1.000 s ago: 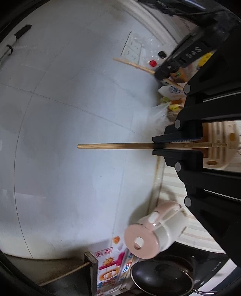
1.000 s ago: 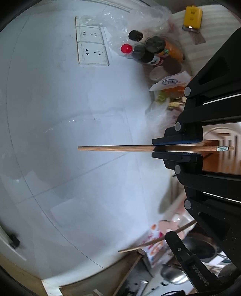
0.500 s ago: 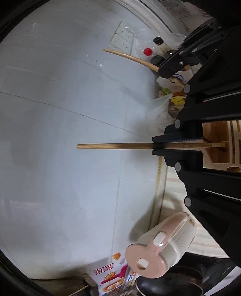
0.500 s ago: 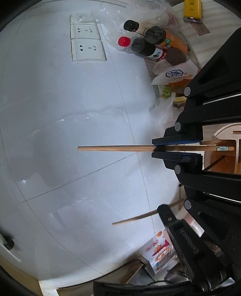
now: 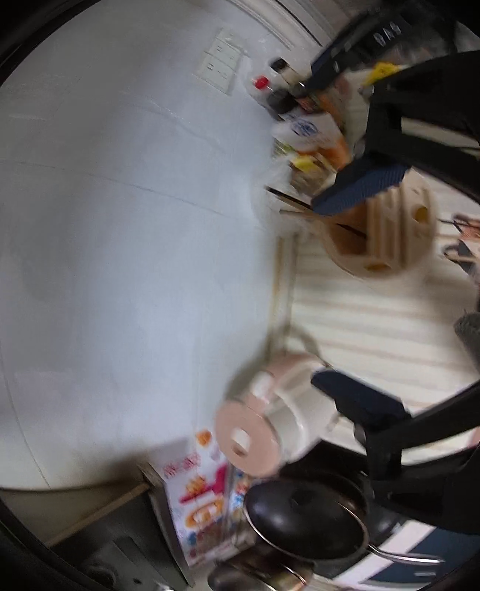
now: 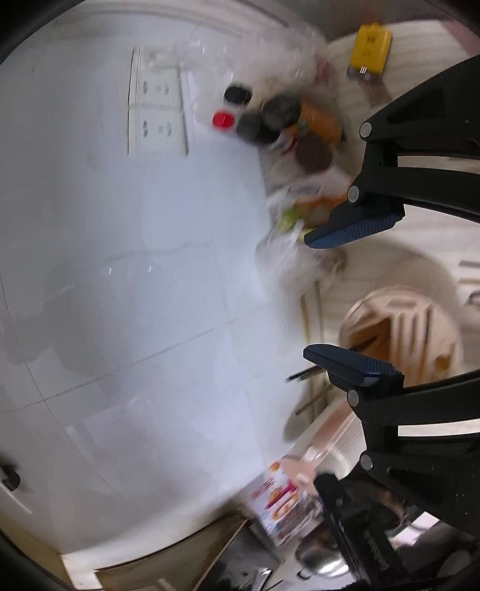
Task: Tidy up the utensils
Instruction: 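Drop both wooden chopsticks into the holder by opening both tools, then return to the tablecloth and grasp a wooden chopstick with the left tool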
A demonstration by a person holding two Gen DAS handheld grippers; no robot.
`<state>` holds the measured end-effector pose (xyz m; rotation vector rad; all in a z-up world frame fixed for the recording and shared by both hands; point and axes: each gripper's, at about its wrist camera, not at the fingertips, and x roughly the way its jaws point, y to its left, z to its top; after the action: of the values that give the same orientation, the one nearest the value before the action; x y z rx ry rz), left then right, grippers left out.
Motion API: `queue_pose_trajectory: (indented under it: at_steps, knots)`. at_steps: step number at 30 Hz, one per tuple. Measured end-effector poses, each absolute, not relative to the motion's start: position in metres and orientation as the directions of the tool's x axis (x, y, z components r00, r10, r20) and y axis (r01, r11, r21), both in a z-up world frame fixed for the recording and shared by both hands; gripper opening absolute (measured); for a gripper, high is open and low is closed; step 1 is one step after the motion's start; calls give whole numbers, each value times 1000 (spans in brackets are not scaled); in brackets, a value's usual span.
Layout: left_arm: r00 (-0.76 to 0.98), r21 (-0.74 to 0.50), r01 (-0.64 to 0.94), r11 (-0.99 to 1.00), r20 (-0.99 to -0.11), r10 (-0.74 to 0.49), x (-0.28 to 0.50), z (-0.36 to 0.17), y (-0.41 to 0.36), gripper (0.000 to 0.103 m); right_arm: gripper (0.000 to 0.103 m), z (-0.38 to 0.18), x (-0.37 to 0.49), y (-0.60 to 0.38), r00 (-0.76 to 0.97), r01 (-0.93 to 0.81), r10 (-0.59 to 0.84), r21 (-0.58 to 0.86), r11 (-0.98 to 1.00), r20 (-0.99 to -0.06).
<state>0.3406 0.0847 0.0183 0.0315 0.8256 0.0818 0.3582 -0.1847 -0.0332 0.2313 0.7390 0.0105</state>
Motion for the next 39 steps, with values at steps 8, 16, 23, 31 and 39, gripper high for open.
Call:
queue_pose_trajectory:
  at_steps: [8, 16, 23, 31, 39]
  knots:
    - [597, 119, -79, 990, -790, 143, 303, -39, 89, 103, 86, -76, 309, -226, 641, 184, 44, 209, 960, -766]
    - [479, 168, -57, 984, -861, 174, 285, -118, 78, 103, 90, -146, 288, -253, 505, 229, -28, 103, 968, -862]
    - [319, 161, 17, 987, -936, 147, 266, -199, 59, 102, 48, -223, 274, -276, 299, 245, -53, 23, 969, -953]
    - [145, 124, 89, 988, -983, 111, 254, -276, 38, 80, 20, -284, 252, -281, 153, 197, -13, 18, 980, -988]
    - [137, 122, 102, 987, -985, 108, 255, -295, 34, 40, 23, -306, 244, -276, 69, 181, -9, 4, 984, -998]
